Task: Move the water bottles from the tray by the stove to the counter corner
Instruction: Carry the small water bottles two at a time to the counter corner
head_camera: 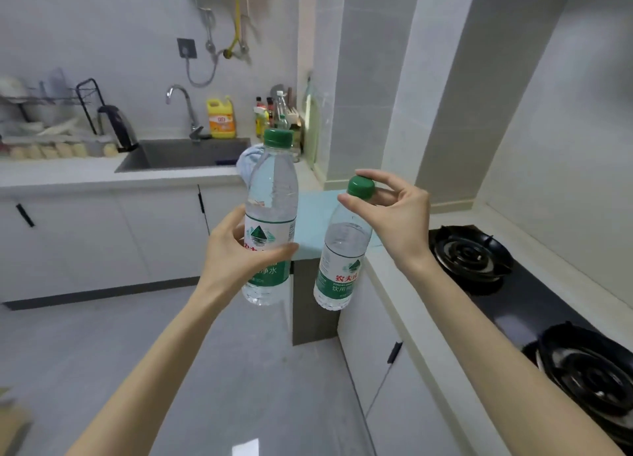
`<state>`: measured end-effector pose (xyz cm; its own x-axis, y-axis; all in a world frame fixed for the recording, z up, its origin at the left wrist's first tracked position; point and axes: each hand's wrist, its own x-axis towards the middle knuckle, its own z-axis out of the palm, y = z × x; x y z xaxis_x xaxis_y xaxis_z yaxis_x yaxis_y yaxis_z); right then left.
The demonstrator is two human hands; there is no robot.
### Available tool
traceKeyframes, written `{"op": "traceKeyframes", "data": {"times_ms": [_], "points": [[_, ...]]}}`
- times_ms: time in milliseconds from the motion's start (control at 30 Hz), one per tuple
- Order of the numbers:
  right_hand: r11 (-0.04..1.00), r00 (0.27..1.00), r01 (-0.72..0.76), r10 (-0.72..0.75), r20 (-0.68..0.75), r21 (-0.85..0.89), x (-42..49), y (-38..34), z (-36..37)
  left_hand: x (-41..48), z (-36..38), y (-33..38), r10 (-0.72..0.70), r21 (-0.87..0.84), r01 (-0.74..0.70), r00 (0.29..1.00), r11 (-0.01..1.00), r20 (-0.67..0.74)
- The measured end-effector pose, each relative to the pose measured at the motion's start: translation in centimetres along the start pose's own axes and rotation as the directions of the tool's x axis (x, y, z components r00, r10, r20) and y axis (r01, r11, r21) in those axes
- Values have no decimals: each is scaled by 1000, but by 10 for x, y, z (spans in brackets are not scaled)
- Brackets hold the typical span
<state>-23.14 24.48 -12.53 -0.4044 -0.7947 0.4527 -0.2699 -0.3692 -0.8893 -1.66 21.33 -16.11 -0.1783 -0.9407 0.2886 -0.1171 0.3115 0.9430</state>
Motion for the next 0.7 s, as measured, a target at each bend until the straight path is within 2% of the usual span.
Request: {"op": "traceKeyframes", "data": {"times_ms": [400,700], "points": [[992,966,27,-58,251,124,66,28,166,54,-117,-50,-38,82,65,956,994,-291],[976,898,45,-133,419,214,145,59,288,137,-185,-87,-21,146,101,883,984,-468]]}}
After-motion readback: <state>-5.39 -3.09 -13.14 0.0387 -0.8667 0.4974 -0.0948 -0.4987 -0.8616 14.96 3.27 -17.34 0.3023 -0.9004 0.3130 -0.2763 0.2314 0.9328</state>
